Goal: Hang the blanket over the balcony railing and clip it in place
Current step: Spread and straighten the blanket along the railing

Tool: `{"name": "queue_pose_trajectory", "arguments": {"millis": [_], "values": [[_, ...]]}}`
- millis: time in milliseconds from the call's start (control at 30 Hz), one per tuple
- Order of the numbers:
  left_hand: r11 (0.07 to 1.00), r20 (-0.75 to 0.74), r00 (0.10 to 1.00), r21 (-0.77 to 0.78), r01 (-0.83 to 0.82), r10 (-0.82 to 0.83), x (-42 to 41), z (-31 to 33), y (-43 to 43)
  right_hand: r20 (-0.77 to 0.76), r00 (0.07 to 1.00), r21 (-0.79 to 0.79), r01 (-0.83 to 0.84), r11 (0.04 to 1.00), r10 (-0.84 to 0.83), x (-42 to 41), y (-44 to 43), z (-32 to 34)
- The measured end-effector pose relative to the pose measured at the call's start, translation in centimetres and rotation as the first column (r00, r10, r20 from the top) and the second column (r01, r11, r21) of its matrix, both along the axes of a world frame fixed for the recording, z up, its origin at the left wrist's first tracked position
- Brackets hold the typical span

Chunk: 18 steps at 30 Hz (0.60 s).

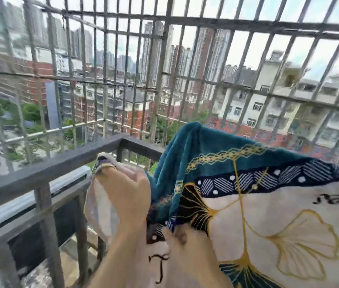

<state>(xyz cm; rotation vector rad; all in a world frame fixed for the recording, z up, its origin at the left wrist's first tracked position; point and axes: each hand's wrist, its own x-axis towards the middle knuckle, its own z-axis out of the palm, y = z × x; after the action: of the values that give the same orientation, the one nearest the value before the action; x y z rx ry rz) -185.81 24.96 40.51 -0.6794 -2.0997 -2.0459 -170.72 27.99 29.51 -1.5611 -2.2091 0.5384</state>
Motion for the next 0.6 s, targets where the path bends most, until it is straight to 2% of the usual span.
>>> {"name": "queue_pose_trajectory", "arguments": {"millis": [100,133,200,267,333,400,433,500,600], "values": [[0.972,-0.039,0.997,-0.228,0.058,-0.069,-2.5,1.7,0.4,-0.168,0.986,0.332,0.046,0.942,0.011,-0.4,-0.7,9.2],[0.938,-0.031,0.991,-0.327,0.115,-0.133,-3.7,2.0,0.4,-0.183,0.983,0.375,0.060,0.925,0.010,-1.1,0.3,10.3],[0.792,-0.012,0.976,-0.587,0.170,-0.219,-5.5,1.8,0.2,-0.141,0.990,0.442,0.078,0.893,-0.017,-2.1,1.4,12.2],[0.669,-0.072,0.973,-0.736,0.097,-0.221,-6.0,1.7,-0.2,-0.097,0.995,0.473,0.075,0.878,-0.032,-2.7,2.5,14.0],[0.715,-0.197,0.949,-0.698,0.038,-0.244,-5.1,2.2,-0.2,-0.099,0.995,0.445,0.050,0.894,-0.006,-2.4,3.2,14.8],[0.815,-0.247,0.883,-0.537,0.219,-0.400,-3.4,3.2,0.6,-0.149,0.987,0.451,0.015,0.892,0.059,-1.9,3.0,15.0],[0.821,-0.248,0.831,-0.442,0.360,-0.498,-2.4,3.8,1.2,-0.187,0.979,0.468,0.012,0.884,0.086,-1.6,2.9,15.0],[0.796,-0.318,0.738,-0.355,0.490,-0.595,-0.5,5.0,2.5,-0.258,0.956,0.533,0.021,0.846,0.139,-0.8,2.5,15.2],[0.829,-0.418,0.717,-0.324,0.455,-0.557,0.6,5.7,4.0,-0.335,0.923,0.596,0.050,0.801,0.192,0.5,2.6,16.1]]}}
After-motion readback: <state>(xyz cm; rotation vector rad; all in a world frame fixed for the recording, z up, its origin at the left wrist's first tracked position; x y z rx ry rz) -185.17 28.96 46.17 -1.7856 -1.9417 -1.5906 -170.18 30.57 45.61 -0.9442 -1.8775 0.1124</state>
